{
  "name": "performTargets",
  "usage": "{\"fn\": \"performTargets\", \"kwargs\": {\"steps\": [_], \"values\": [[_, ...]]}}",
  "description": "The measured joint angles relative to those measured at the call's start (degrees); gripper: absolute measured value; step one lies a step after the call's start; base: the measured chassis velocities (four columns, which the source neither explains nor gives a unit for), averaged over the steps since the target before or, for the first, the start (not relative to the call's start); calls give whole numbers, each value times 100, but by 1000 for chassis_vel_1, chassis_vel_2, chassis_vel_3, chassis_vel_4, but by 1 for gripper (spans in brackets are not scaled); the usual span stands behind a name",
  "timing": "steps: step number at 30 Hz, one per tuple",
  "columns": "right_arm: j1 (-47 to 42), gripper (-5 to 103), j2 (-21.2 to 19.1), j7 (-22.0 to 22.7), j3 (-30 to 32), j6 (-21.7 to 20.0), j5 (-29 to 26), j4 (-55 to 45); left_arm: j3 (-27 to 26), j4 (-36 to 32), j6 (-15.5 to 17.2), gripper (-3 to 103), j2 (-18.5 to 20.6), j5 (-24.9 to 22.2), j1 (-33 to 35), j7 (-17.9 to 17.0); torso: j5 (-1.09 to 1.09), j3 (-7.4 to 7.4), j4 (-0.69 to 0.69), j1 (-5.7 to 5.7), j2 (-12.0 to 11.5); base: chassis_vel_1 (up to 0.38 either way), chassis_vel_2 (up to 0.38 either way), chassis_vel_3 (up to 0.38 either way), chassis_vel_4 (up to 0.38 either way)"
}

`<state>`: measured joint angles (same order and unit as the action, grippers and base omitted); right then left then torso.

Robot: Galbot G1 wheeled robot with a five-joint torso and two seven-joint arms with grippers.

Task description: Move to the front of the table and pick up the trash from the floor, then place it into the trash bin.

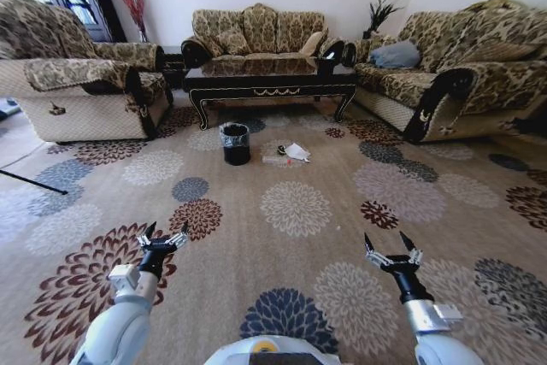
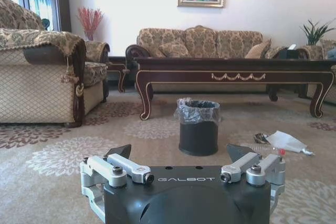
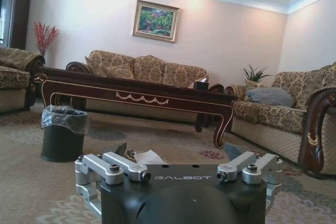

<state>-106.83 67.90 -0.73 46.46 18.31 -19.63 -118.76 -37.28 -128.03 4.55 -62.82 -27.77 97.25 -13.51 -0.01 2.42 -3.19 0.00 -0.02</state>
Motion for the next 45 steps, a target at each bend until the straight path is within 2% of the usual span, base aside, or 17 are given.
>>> {"fn": "performTargets", "kwargs": {"steps": [4,19,38,45], "values": [[15,100,-2,-104,-3,74,-126,56,4,72,-101,100,7,6,-1,33,1,8,1,0,0,0,0,0,0],[88,100,-91,-172,-29,292,-39,377,22,55,-100,100,-202,220,159,9,1,27,0,0,0,-43,37,36,-39],[270,100,-398,-289,-94,405,-154,753,47,249,-60,100,-212,279,43,-47,0,36,1,-1,0,-123,131,117,-141],[298,100,-400,-321,-90,491,-168,847,119,257,-29,100,-224,327,16,-62,1,39,0,0,-1,-175,170,179,-156]]}}
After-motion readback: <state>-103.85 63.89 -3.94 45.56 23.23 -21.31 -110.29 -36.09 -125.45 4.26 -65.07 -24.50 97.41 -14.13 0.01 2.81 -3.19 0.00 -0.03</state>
